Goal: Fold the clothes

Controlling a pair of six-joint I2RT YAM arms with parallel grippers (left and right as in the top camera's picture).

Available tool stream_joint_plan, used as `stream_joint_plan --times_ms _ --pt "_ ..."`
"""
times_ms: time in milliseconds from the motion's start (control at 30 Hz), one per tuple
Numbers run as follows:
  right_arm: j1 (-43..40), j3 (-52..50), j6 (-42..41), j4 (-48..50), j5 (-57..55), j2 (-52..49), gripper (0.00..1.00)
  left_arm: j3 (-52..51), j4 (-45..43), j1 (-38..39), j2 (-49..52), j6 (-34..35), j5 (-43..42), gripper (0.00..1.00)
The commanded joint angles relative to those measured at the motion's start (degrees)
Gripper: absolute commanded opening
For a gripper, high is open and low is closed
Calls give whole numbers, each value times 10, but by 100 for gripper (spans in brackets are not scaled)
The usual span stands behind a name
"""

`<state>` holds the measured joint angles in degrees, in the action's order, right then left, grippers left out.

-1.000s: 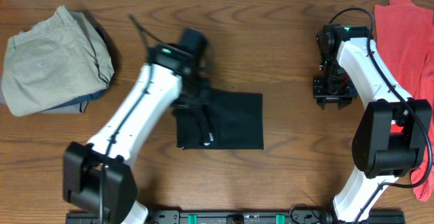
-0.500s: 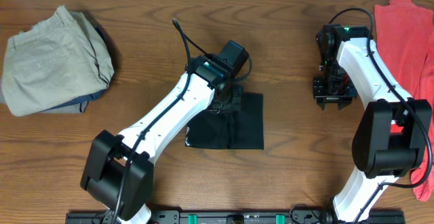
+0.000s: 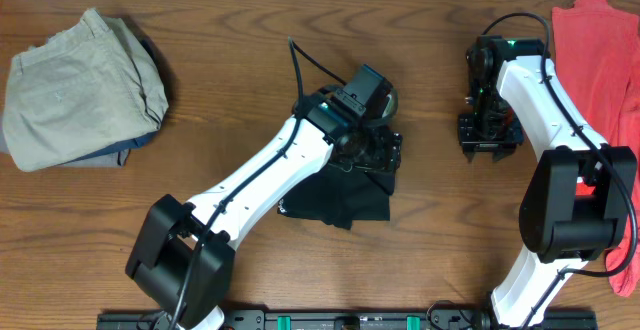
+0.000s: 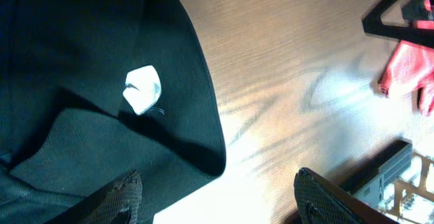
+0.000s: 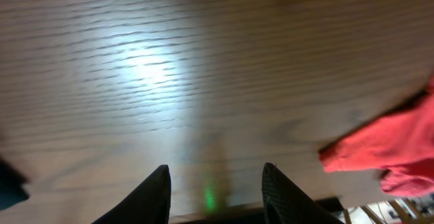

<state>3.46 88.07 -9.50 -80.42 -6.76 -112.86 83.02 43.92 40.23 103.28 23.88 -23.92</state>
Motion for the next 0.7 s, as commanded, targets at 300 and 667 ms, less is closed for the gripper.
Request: stream_joint_plan --times_ms 300,667 --pt "51 -2 246 3 413 12 50 8 106 -236 -92 -78 14 73" --pt "166 -9 250 86 602 12 36 -30 61 -263 -30 -196 15 73"
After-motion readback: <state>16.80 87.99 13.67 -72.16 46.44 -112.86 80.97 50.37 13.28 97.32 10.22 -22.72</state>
